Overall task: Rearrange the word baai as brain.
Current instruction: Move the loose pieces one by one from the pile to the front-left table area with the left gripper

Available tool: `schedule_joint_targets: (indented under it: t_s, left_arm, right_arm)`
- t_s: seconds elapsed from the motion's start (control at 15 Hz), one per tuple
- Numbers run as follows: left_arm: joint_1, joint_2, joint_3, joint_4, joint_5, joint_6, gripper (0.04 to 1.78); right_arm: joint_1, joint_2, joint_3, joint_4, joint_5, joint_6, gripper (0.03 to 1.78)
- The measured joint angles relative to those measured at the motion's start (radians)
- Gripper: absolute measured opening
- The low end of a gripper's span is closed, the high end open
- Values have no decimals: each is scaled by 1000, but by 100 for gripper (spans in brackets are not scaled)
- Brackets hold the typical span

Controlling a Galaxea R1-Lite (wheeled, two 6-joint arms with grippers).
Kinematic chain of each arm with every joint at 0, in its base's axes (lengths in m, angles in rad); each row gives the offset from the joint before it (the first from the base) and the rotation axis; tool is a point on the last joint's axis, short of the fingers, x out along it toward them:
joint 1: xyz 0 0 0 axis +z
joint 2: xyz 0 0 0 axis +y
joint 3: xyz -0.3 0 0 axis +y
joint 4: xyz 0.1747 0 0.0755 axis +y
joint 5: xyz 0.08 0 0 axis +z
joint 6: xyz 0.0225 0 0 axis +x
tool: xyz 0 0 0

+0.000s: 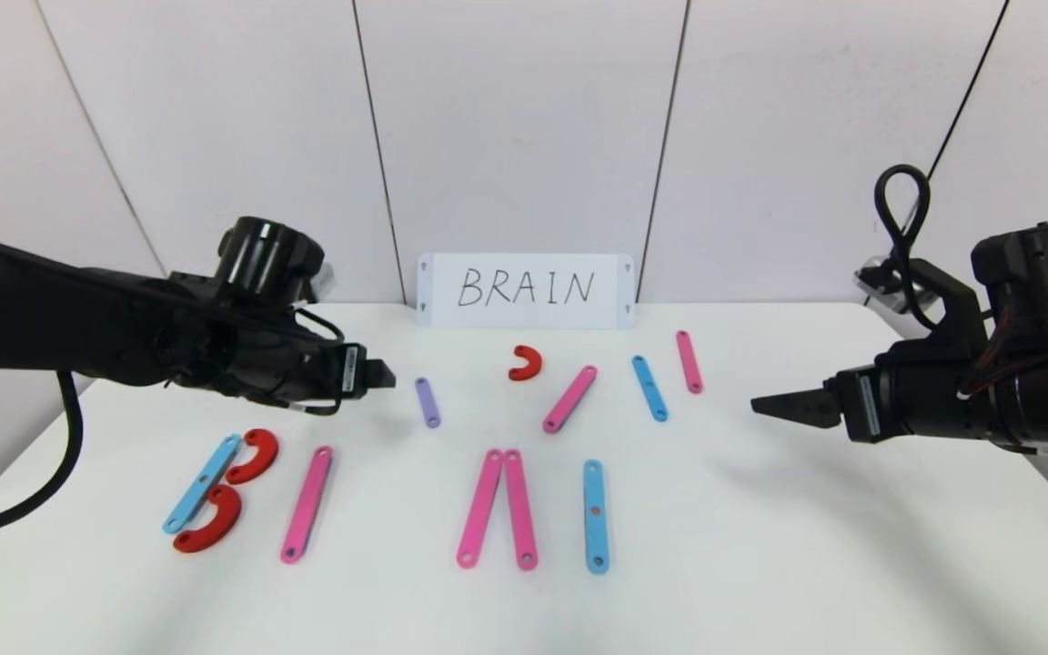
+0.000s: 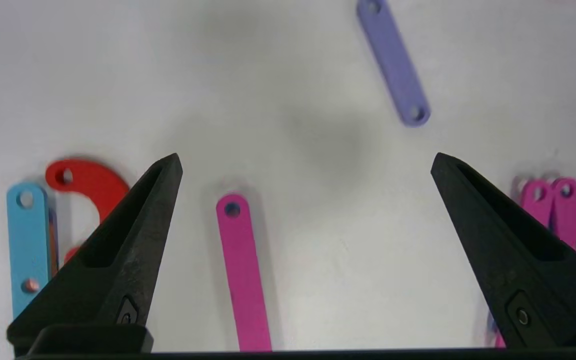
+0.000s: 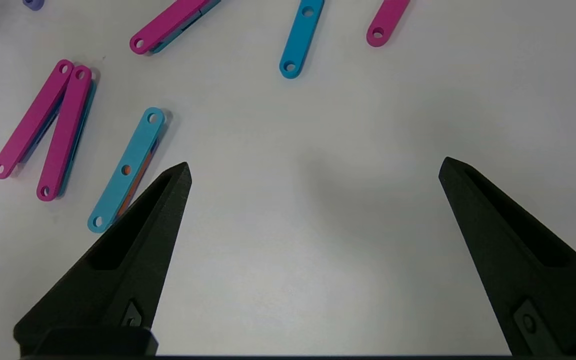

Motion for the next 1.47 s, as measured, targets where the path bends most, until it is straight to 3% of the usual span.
schedule_joint_targets:
  t_s: [0.6,1.0,1.27,1.47]
  left_arm:
    - [-131,286,-394,-23,3,17,174]
    - [-218,451,-481,-198,21,39,174]
    - [-254,527,-535,-201,115,40,174]
    - [-273,559,-559,-203,137,39,174]
  right_arm:
    - [0,-13,3,0,4,0,174]
    - [0,-25,10,0,7,0,174]
    - [1,-29,12,-1,8,0,174]
    - [1,-29,12,0,9,-1,174]
